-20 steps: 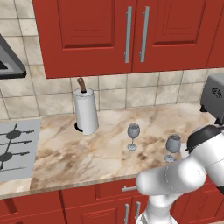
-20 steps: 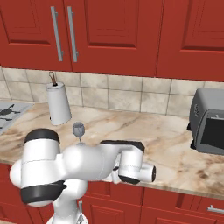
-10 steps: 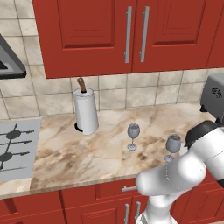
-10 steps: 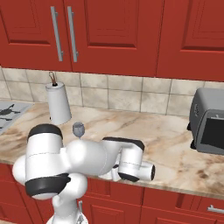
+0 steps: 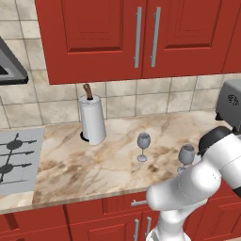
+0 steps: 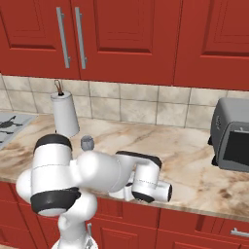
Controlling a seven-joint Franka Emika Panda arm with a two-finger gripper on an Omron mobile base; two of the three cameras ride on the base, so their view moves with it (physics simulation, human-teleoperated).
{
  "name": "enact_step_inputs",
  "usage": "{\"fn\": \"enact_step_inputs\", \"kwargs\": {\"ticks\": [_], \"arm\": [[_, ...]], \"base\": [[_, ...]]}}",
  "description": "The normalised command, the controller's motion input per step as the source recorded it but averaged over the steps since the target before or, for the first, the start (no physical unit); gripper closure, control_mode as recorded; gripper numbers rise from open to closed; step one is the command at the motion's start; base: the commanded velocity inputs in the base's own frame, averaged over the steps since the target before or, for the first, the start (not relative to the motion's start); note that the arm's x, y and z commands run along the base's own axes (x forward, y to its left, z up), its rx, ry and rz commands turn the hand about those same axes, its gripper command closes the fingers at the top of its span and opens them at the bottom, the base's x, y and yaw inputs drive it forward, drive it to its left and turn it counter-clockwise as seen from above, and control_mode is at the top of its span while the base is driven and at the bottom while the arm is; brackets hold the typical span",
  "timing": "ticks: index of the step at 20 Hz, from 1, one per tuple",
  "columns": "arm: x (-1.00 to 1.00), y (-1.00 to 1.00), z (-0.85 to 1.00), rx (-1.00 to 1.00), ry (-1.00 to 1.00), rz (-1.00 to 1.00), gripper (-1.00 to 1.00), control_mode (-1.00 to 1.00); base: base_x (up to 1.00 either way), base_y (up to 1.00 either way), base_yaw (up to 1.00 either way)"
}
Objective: Retrieve the wine glasses from the counter and place one next to each plate.
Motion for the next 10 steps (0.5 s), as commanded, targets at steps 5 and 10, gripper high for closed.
{"fn": "enact_step_inputs", "kwargs": {"ticks": [5, 10], "arm": [[0.10, 0.10, 0.00, 0.03, 0.03, 0.00, 1.00, -1.00], [0.02, 0.06, 0.00, 0.00, 0.01, 0.00, 1.00, -1.00]], "base": [[0.00, 0.00, 0.00], [0.00, 0.00, 0.00]]}}
